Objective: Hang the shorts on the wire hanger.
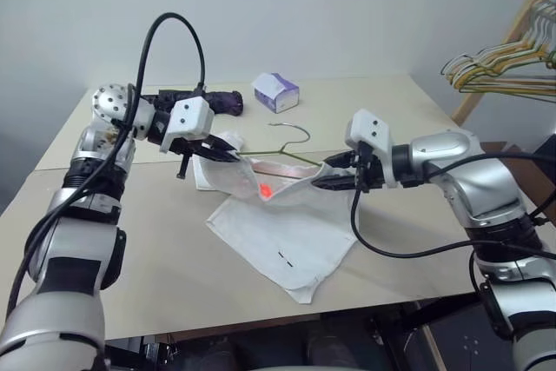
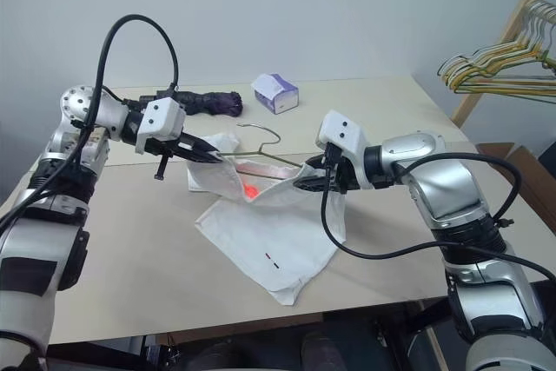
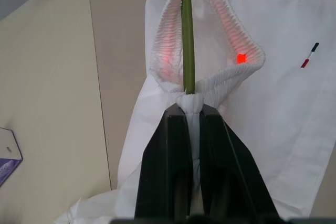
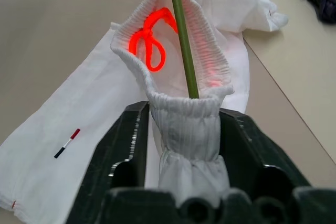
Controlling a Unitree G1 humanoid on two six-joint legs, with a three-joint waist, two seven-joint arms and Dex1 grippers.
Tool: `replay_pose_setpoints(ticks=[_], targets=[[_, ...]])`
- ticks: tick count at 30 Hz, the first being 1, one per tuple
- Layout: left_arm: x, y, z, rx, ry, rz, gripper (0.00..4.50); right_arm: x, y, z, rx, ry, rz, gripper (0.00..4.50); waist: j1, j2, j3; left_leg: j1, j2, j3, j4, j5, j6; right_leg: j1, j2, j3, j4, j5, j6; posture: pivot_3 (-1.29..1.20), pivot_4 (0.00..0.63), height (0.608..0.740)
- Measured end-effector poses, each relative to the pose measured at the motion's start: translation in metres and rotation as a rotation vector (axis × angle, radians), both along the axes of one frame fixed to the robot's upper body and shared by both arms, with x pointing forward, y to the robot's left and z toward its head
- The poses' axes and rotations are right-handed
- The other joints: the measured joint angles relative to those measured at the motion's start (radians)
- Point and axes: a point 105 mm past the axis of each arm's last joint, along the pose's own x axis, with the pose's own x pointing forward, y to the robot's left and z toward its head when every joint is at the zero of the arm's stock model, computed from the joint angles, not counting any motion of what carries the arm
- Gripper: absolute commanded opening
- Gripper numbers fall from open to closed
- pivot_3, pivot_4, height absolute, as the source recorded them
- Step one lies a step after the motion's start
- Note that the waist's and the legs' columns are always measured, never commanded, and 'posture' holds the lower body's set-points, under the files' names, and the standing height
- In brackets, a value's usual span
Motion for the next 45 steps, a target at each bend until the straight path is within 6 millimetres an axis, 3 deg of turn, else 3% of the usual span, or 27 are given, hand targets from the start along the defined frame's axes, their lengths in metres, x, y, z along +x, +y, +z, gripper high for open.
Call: replay_pose_setpoints(ticks=[2,4,14,18,19,23,26,31,36,41,45], targets=[[0.000,0.000,0.000,0.000,0.000,-0.001,0.00,0.002,-0.001,-0.001,-0.023,-0.030,-0.010,0.37,0.000,0.000,0.000,0.000,0.000,0.000,0.000,0.000,0.000,0.000,0.000,0.000,0.000,0.000,0.000,-0.13,0.000,0.740],[0.000,0.000,0.000,0.000,0.003,0.001,0.00,0.003,0.000,-0.003,-0.054,-0.056,-0.004,0.06,0.000,0.000,0.000,0.000,0.000,0.000,0.000,0.000,0.000,0.000,0.000,0.000,0.000,0.000,0.000,-0.14,0.000,0.740],[0.006,-0.003,0.007,-0.099,0.017,0.018,3.17,0.005,-0.003,-0.012,-0.086,-0.087,-0.030,0.06,-0.003,0.000,0.000,0.000,0.000,0.001,0.000,0.000,0.000,0.000,0.000,0.000,0.000,0.000,0.000,-0.17,0.000,0.740],[0.011,0.009,0.026,-0.216,-0.007,0.070,4.38,0.006,-0.006,-0.013,-0.076,-0.084,-0.079,0.06,-0.016,0.000,0.000,0.000,0.000,0.000,0.000,0.000,0.000,0.000,0.000,0.000,0.000,0.000,0.000,-0.19,0.000,0.740],[0.011,0.012,0.034,-0.260,-0.023,0.080,4.50,0.006,-0.010,-0.014,-0.064,-0.077,-0.110,0.06,-0.019,0.000,0.000,-0.001,0.000,0.000,0.000,0.000,0.000,0.000,0.000,0.000,0.000,0.000,0.000,-0.19,0.000,0.740],[0.010,0.033,0.057,-0.381,-0.063,0.136,4.50,0.007,-0.037,-0.022,-0.029,-0.025,-0.294,0.06,-0.025,0.000,0.000,0.000,0.000,-0.003,0.000,0.000,0.000,0.000,-0.001,0.000,0.000,0.000,0.000,-0.21,0.000,0.740],[0.007,0.035,0.053,-0.462,-0.045,0.144,4.50,0.007,-0.057,-0.018,0.021,0.011,-0.465,0.06,-0.027,0.001,-0.001,0.001,0.000,-0.002,0.000,0.000,0.000,0.002,-0.002,0.000,0.001,0.000,0.000,-0.23,0.000,0.740],[-0.013,0.009,0.002,-0.640,0.171,0.119,4.50,0.000,-0.118,0.000,0.128,0.062,-0.923,0.06,-0.031,0.003,-0.002,0.000,0.000,-0.003,0.001,0.000,0.000,0.000,-0.002,-0.001,0.003,0.000,0.000,-0.26,0.000,0.740],[-0.032,-0.013,0.021,-0.767,0.170,0.051,4.50,-0.013,-0.156,-0.010,0.172,0.152,-1.236,0.06,-0.051,0.005,-0.003,0.001,-0.001,-0.004,0.001,0.000,0.000,0.001,-0.003,0.000,0.002,0.000,0.000,-0.29,0.000,0.740],[-0.036,-0.025,0.020,-0.824,0.207,0.053,4.50,-0.017,-0.191,-0.006,0.147,0.062,-1.500,0.06,-0.080,0.008,-0.005,0.003,-0.002,-0.004,0.001,0.000,0.000,0.003,-0.003,0.001,0.002,0.000,0.001,-0.29,0.000,0.740],[-0.037,-0.034,0.026,-0.869,0.217,0.038,4.50,-0.019,-0.221,0.009,0.151,-0.035,-1.781,0.06,-0.101,0.009,-0.006,0.003,-0.002,-0.004,0.000,0.000,0.000,0.003,-0.003,0.002,0.002,0.000,0.001,-0.29,0.000,0.740]])
